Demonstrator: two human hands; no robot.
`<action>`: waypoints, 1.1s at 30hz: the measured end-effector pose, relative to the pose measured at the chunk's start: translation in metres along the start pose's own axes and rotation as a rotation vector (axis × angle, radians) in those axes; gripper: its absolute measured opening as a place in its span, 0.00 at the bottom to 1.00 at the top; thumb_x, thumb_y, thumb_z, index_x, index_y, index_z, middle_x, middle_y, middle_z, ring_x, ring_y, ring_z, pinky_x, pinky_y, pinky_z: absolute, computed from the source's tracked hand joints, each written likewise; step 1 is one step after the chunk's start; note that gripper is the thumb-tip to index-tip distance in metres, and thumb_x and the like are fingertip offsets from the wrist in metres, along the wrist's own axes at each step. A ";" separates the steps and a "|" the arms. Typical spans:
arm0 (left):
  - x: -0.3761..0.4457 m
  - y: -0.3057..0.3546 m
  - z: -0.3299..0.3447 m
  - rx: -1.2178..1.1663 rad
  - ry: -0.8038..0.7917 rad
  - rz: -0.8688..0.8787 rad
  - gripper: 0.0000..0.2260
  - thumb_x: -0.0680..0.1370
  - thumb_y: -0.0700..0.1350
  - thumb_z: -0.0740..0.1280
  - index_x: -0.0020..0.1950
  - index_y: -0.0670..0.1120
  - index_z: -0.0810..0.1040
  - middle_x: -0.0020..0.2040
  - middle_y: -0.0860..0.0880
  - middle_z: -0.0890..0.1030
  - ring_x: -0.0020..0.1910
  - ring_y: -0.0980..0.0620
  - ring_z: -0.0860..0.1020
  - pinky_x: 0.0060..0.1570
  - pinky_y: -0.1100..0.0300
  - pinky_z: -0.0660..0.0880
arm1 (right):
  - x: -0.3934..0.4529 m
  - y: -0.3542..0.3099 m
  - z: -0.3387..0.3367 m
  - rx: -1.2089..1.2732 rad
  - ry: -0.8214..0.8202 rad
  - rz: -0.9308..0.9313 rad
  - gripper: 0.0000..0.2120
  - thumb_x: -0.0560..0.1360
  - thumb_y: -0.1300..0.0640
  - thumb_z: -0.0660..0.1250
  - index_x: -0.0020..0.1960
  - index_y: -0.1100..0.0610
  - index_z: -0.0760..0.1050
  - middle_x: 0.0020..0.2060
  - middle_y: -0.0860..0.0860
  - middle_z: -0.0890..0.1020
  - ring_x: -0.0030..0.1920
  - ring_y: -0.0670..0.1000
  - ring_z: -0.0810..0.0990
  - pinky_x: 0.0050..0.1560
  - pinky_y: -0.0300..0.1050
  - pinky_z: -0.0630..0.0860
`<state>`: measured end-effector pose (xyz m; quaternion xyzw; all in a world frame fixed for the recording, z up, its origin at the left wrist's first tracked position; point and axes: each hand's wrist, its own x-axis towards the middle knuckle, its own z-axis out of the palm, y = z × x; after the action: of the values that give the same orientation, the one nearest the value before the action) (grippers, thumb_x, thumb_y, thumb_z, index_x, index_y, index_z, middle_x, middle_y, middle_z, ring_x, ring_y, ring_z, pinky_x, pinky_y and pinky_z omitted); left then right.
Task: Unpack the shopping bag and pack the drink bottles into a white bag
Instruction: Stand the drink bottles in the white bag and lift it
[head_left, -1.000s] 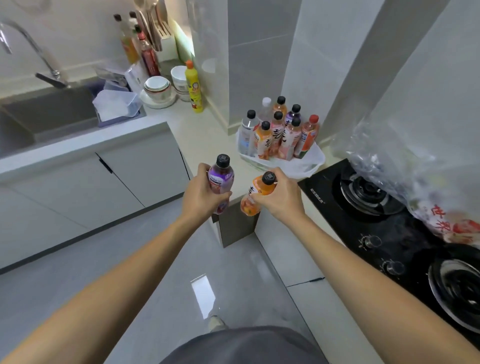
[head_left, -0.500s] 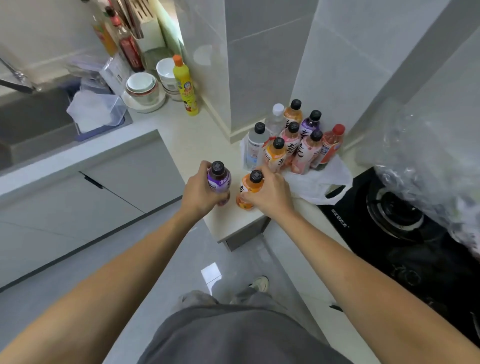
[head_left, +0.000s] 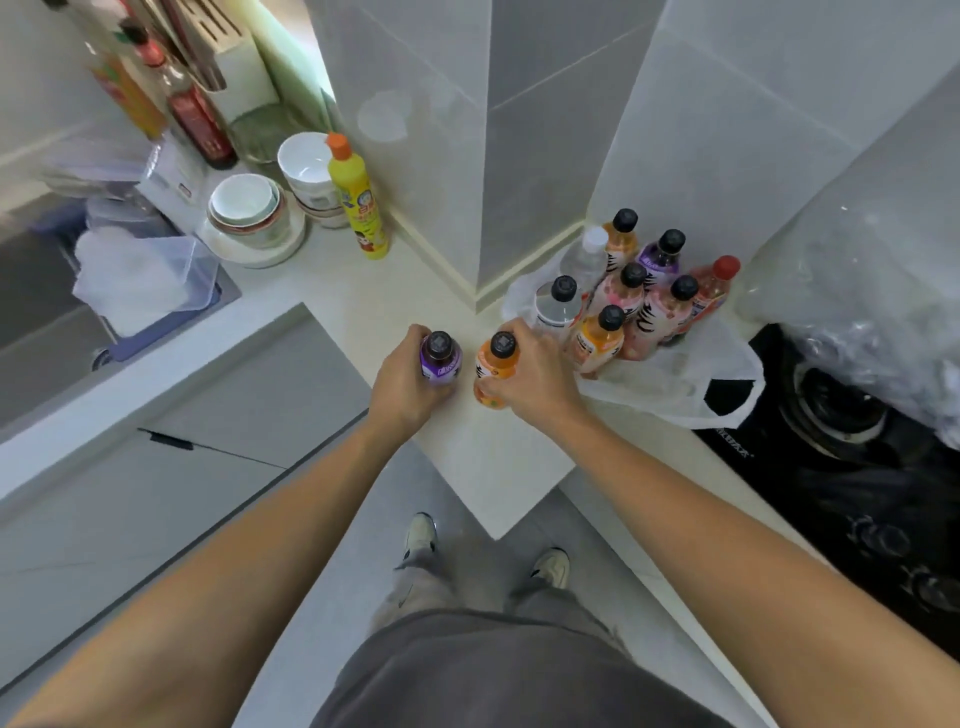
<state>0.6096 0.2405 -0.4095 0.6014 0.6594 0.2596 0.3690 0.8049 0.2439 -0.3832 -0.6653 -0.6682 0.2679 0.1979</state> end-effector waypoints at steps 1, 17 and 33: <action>0.007 -0.003 -0.005 -0.015 -0.010 0.007 0.23 0.67 0.45 0.78 0.55 0.53 0.68 0.47 0.52 0.81 0.46 0.47 0.80 0.44 0.44 0.80 | 0.006 -0.005 0.005 0.008 0.002 0.015 0.27 0.62 0.53 0.81 0.56 0.51 0.73 0.47 0.49 0.80 0.51 0.56 0.78 0.51 0.54 0.77; 0.068 -0.035 -0.028 -0.030 -0.150 0.063 0.34 0.70 0.51 0.80 0.70 0.50 0.67 0.61 0.52 0.78 0.55 0.51 0.77 0.51 0.52 0.75 | 0.026 -0.022 0.036 0.134 0.097 0.112 0.29 0.71 0.51 0.78 0.68 0.49 0.71 0.61 0.48 0.80 0.63 0.53 0.77 0.64 0.55 0.75; -0.026 0.001 0.076 0.381 -0.249 0.216 0.14 0.79 0.56 0.68 0.59 0.48 0.76 0.51 0.52 0.78 0.53 0.50 0.76 0.45 0.55 0.73 | -0.058 0.126 -0.042 -0.236 -0.007 0.068 0.25 0.75 0.54 0.74 0.70 0.57 0.73 0.62 0.54 0.79 0.65 0.57 0.73 0.60 0.54 0.76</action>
<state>0.6716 0.2073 -0.4491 0.7543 0.5779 0.0925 0.2976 0.9315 0.1861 -0.4233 -0.7054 -0.6727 0.1963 0.1068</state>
